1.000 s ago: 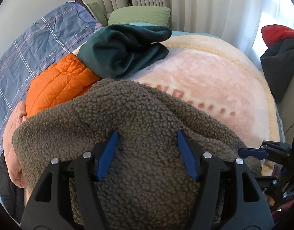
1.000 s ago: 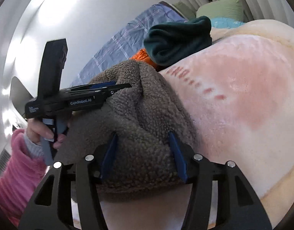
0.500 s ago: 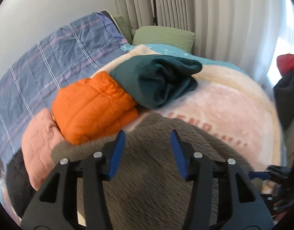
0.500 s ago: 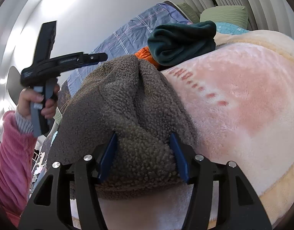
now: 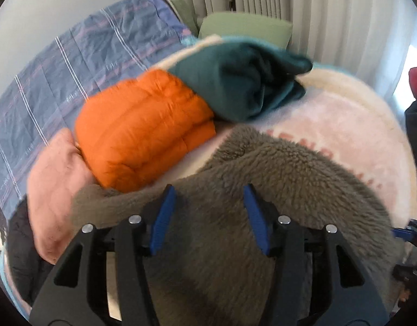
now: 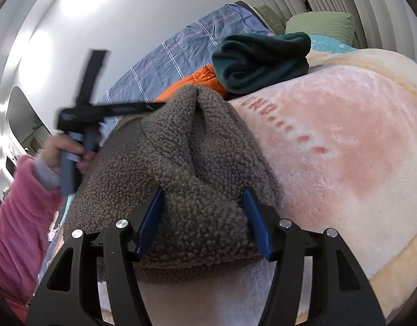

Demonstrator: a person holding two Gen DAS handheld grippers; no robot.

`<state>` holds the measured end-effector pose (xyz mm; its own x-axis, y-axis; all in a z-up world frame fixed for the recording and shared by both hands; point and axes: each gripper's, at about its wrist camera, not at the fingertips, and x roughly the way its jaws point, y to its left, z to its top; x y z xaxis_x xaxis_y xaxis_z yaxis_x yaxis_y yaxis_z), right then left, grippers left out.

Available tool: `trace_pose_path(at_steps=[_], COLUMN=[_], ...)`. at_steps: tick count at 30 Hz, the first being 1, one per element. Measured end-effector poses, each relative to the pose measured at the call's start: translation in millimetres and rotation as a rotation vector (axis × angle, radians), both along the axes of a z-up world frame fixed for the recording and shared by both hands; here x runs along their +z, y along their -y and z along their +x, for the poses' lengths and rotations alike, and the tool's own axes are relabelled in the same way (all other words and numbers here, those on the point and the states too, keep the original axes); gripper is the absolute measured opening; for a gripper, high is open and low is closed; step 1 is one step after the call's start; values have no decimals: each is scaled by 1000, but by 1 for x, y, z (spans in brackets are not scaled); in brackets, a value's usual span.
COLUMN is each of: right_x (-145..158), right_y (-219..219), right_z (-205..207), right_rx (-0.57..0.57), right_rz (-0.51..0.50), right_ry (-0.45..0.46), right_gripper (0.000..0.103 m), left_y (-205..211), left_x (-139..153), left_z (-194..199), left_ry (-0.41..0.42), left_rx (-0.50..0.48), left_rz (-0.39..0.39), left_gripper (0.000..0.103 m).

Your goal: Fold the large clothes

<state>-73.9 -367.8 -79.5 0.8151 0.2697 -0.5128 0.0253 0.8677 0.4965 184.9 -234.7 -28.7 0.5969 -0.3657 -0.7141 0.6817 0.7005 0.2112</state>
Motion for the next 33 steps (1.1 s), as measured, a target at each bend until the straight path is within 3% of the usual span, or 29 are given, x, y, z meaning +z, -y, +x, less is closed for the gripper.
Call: trace_pose_path(at_steps=[2, 5, 6, 7, 8, 10, 12, 14, 21, 22, 24, 27, 32, 33], right_x=[0, 0, 0, 0, -1, 0, 2, 5, 3, 3, 2, 2, 3, 3], right_y=[1, 0, -1, -1, -1, 0, -3, -9, -7, -7, -6, -3, -6, -7], right_z=[0, 0, 0, -1, 0, 0, 3, 3, 2, 1, 0, 1, 1, 2], right_rx=[6, -1, -4, -5, -4, 3, 18, -9, -4, -7, -7, 0, -3, -9], right_rz=[8, 6, 5, 5, 6, 9, 14, -32, -19, -22, -21, -6, -10, -14], right_ry=[-4, 0, 2, 4, 4, 5, 11, 10, 8, 8, 7, 3, 15, 16], right_gripper=[60, 60, 60, 60, 60, 60, 61, 62, 62, 62, 62, 62, 63, 63], left_y=[-14, -47, -54, -62, -70, -79, -82, -87, -93, -97, -105, -112, -96, -95], left_x=[20, 37, 36, 30, 16, -30, -55, -55, -43, -39, -25, -13, -60, -64], left_z=[-9, -8, -7, -2, 6, 20, 20, 23, 20, 19, 17, 25, 54, 56], left_ry=[62, 64, 53, 31, -16, -85, -68, -95, -88, -78, -40, -19, -164, -180], left_rx=[-7, 28, 37, 50, 79, 90, 98, 142, 120, 119, 150, 214, 245, 263], left_rz=[-7, -42, -44, -43, -23, 28, 22, -64, -81, -98, -137, -169, -107, -127], left_gripper=[55, 53, 47, 33, 28, 30, 30, 29, 31, 32, 46, 39, 44, 43])
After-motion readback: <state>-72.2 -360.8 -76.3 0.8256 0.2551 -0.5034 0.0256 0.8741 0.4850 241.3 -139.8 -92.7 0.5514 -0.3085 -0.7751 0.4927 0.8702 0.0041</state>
